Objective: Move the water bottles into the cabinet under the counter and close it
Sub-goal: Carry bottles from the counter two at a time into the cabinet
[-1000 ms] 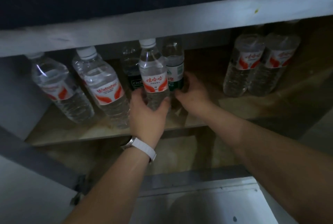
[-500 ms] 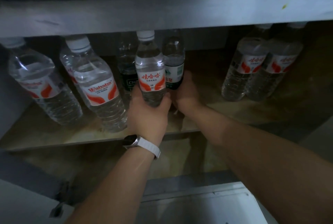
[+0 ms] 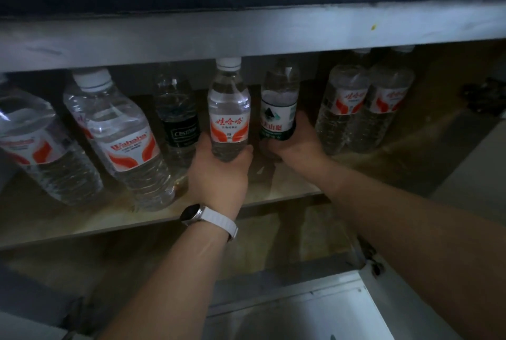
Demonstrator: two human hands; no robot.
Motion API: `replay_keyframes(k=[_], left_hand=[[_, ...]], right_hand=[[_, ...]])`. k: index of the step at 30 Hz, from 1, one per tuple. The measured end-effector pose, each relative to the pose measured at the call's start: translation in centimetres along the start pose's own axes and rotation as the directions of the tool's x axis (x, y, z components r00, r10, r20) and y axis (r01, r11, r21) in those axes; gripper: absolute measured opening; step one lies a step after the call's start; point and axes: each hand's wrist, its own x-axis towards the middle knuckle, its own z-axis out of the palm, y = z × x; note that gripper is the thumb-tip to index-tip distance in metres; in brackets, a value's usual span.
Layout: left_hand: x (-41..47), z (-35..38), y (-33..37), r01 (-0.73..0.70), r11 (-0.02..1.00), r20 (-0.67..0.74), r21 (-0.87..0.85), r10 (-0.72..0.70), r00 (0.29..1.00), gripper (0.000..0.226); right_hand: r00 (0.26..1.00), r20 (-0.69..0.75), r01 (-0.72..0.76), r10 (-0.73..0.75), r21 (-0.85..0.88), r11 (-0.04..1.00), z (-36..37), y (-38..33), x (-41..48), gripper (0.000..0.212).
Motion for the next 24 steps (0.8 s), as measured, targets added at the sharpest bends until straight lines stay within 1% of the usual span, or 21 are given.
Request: replay_keyframes(k=[3,6,9,13,17,21,24], left_hand=[[0.3,0.9,0.1,0.050,0.998,-0.002,-0.040,-0.051,0.999,0.044],[0.9,1.8,0.3,0.059,0.997,0.002,-0.044,-0.059,0.998,0.044],[1.5,2.8,0.5,0.021,0.999,0.005,-0.031,-0.020,1.000,0.047],[2.3,4.2,0.3,-0.014,1.000,0.036,0.007,0.014,0.999,0.051],[2.7,4.9,-0.2,-0.030,1.000,0.028,-0.005,0.030,0.999,0.050],[2.7,5.3,-0.7,-0.070,0.997,0.030,0.033,0.069,0.997,0.057],[2.9,5.0,-1.0,-0.068,0.996,0.053,0.053,0.066,0.996,0.064]], right_hand=[[1.000,0.011,0.001,-0.001,0.051,0.999,-1.3,0.7,-0.1,0.073],[0.999,0.042,0.004,-0.007,0.059,0.998,-2.1,1.1,0.1,0.072],[0.997,0.070,0.033,-0.039,0.089,0.995,-2.6,1.2,0.6,0.063],[0.992,0.119,0.024,-0.040,0.130,0.991,-3.2,1.5,1.0,0.066],[0.988,0.150,0.018,-0.039,0.136,0.990,-3.2,2.1,1.6,0.058],[0.995,0.097,0.006,-0.019,0.131,0.991,-2.6,2.7,1.7,0.061],[1.000,0.028,0.002,-0.005,0.126,0.992,-1.8,3.1,1.4,0.063]])
